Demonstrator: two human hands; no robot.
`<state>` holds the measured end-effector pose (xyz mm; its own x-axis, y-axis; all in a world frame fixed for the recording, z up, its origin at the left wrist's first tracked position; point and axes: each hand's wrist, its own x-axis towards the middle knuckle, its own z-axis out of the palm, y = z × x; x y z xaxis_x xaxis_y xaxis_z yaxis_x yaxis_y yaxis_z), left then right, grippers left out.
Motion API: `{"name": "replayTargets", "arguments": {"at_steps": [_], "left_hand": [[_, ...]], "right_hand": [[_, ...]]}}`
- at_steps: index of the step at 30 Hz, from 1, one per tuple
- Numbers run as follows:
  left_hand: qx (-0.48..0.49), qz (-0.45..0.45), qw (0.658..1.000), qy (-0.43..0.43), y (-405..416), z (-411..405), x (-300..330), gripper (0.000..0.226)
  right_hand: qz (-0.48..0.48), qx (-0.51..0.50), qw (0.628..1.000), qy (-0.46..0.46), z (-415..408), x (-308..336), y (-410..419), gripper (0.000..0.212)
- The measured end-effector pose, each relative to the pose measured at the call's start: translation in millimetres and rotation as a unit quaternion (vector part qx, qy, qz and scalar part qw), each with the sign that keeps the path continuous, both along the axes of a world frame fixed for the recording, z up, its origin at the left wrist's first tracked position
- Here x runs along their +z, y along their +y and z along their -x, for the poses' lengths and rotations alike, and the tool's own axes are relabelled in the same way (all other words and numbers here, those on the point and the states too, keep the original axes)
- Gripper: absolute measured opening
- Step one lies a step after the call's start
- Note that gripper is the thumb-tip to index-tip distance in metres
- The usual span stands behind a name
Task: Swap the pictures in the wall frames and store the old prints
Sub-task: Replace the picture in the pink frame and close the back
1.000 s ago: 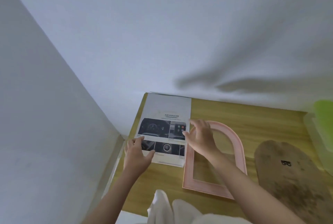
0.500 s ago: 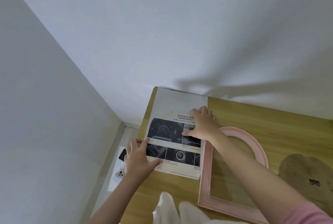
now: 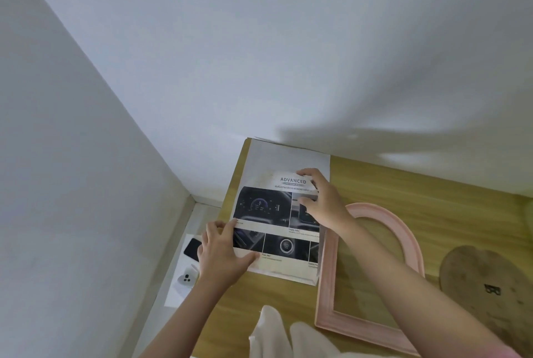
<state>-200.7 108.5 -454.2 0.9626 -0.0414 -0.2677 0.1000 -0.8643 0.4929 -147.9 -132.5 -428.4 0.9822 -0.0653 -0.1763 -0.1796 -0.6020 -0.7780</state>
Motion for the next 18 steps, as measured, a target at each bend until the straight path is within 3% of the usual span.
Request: {"name": "replayTargets", "arguments": {"at_steps": [4,7,13,18], "left_hand": [[0.011,0.026,1.0,-0.009,-2.8,-1.1,10.0,0.08],[0.01,0.085,0.996,-0.027,0.8,-6.7,19.8,0.063],[-0.026,0.215,0.975,-0.044,-2.8,-4.1,42.5,0.047],[-0.092,0.232,0.967,-0.058,-25.5,18.2,46.4,0.046]], "right_hand": [[-0.129,-0.055,0.99,-0.005,-0.8,15.7,3.5,0.053],[-0.175,-0.07,0.982,-0.005,-0.5,30.7,2.5,0.054],[-0.164,-0.082,0.982,-0.033,19.5,54.1,-20.1,0.055],[-0.125,-0.13,0.982,-0.054,54.7,50.0,-53.3,0.055]]}}
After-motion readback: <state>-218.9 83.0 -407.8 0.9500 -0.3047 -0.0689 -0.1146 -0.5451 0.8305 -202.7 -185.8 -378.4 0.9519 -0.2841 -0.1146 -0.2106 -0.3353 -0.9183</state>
